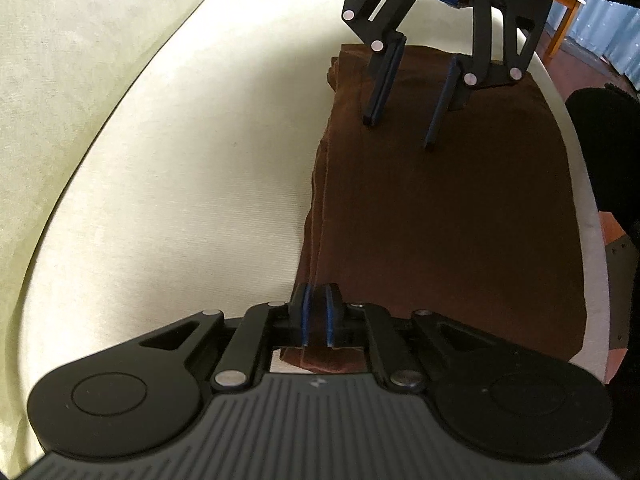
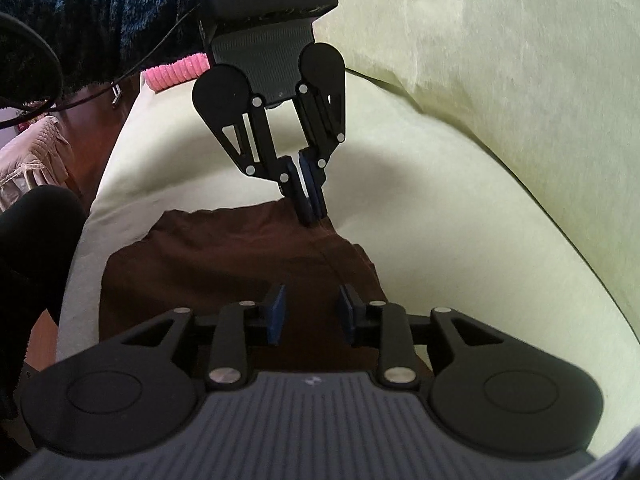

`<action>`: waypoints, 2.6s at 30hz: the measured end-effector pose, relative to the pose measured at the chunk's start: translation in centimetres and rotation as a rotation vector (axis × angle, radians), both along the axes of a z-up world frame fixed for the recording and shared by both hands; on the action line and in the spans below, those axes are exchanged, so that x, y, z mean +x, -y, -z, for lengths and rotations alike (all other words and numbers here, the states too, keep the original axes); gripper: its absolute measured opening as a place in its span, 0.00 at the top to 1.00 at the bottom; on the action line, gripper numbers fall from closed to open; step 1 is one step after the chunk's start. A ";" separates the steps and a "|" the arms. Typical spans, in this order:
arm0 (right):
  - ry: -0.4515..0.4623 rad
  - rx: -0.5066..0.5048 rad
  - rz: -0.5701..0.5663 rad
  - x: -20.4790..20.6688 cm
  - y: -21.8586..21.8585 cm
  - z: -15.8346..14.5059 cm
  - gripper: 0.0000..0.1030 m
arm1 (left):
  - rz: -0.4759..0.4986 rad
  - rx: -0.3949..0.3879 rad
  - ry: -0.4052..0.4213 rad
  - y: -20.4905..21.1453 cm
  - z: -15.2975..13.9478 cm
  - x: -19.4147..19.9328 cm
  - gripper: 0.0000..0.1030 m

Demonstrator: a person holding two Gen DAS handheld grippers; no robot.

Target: Fold clothes

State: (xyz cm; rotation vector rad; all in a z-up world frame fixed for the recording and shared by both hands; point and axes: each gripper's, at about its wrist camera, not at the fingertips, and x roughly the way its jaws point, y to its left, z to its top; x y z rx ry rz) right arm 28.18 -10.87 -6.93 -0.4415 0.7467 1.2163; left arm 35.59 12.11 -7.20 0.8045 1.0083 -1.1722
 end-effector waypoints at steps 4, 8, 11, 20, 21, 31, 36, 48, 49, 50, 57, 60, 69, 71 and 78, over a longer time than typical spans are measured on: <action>0.002 0.003 0.003 -0.2 -0.1 0.3 0.72 | 0.017 0.019 -0.022 0.6 0.5 0.2 0.93; 0.008 -0.002 0.000 -0.2 -0.1 0.5 0.70 | 0.025 0.034 -0.051 1.0 0.8 0.2 0.78; 0.009 -0.002 -0.002 -0.1 -0.2 0.6 0.70 | 0.040 0.050 -0.048 1.4 1.1 0.0 0.78; 0.009 0.012 0.004 0.0 0.0 1.0 0.69 | 0.043 0.057 -0.051 1.6 0.8 0.0 0.92; 0.011 0.012 0.003 0.0 0.0 1.1 0.69 | 0.048 0.050 -0.049 1.7 0.6 -0.2 0.96; 0.032 0.009 -0.002 -0.3 0.0 1.3 0.69 | 0.047 0.040 0.059 1.0 -0.5 -1.9 0.97; 0.037 0.008 0.007 -0.5 0.2 1.3 0.69 | 0.005 0.051 0.114 0.4 -1.2 -2.9 0.96; 0.070 0.029 0.049 -0.1 -0.1 0.3 0.90 | -0.138 0.056 0.236 -0.8 0.0 -3.4 1.00; 0.067 0.029 0.041 0.3 -0.3 0.1 0.90 | -0.149 0.023 0.224 -1.0 -0.6 -3.6 1.00; 0.062 0.030 0.032 0.8 -0.5 0.0 0.90 | -0.147 -0.003 0.207 -1.2 -1.0 -3.9 1.00; 0.033 0.015 -0.045 3.3 -3.9 -0.1 0.89 | -0.137 -0.065 0.117 -0.8 0.4 -4.1 0.99; 0.040 -0.018 -0.058 3.5 -4.4 0.1 0.89 | -0.133 -0.067 0.114 -0.8 1.1 -4.1 0.99; 0.022 -0.050 -0.103 3.9 -4.3 0.4 0.90 | -0.138 -0.073 0.128 -0.9 2.2 -5.6 0.99; 0.046 -0.049 -0.118 3.6 -4.2 0.4 0.93 | -0.139 -0.072 0.136 -1.0 2.2 -5.8 0.99; 0.114 -0.048 -0.157 2.3 -4.1 0.2 0.99 | -0.135 -0.073 0.148 -1.4 2.3 -6.5 0.99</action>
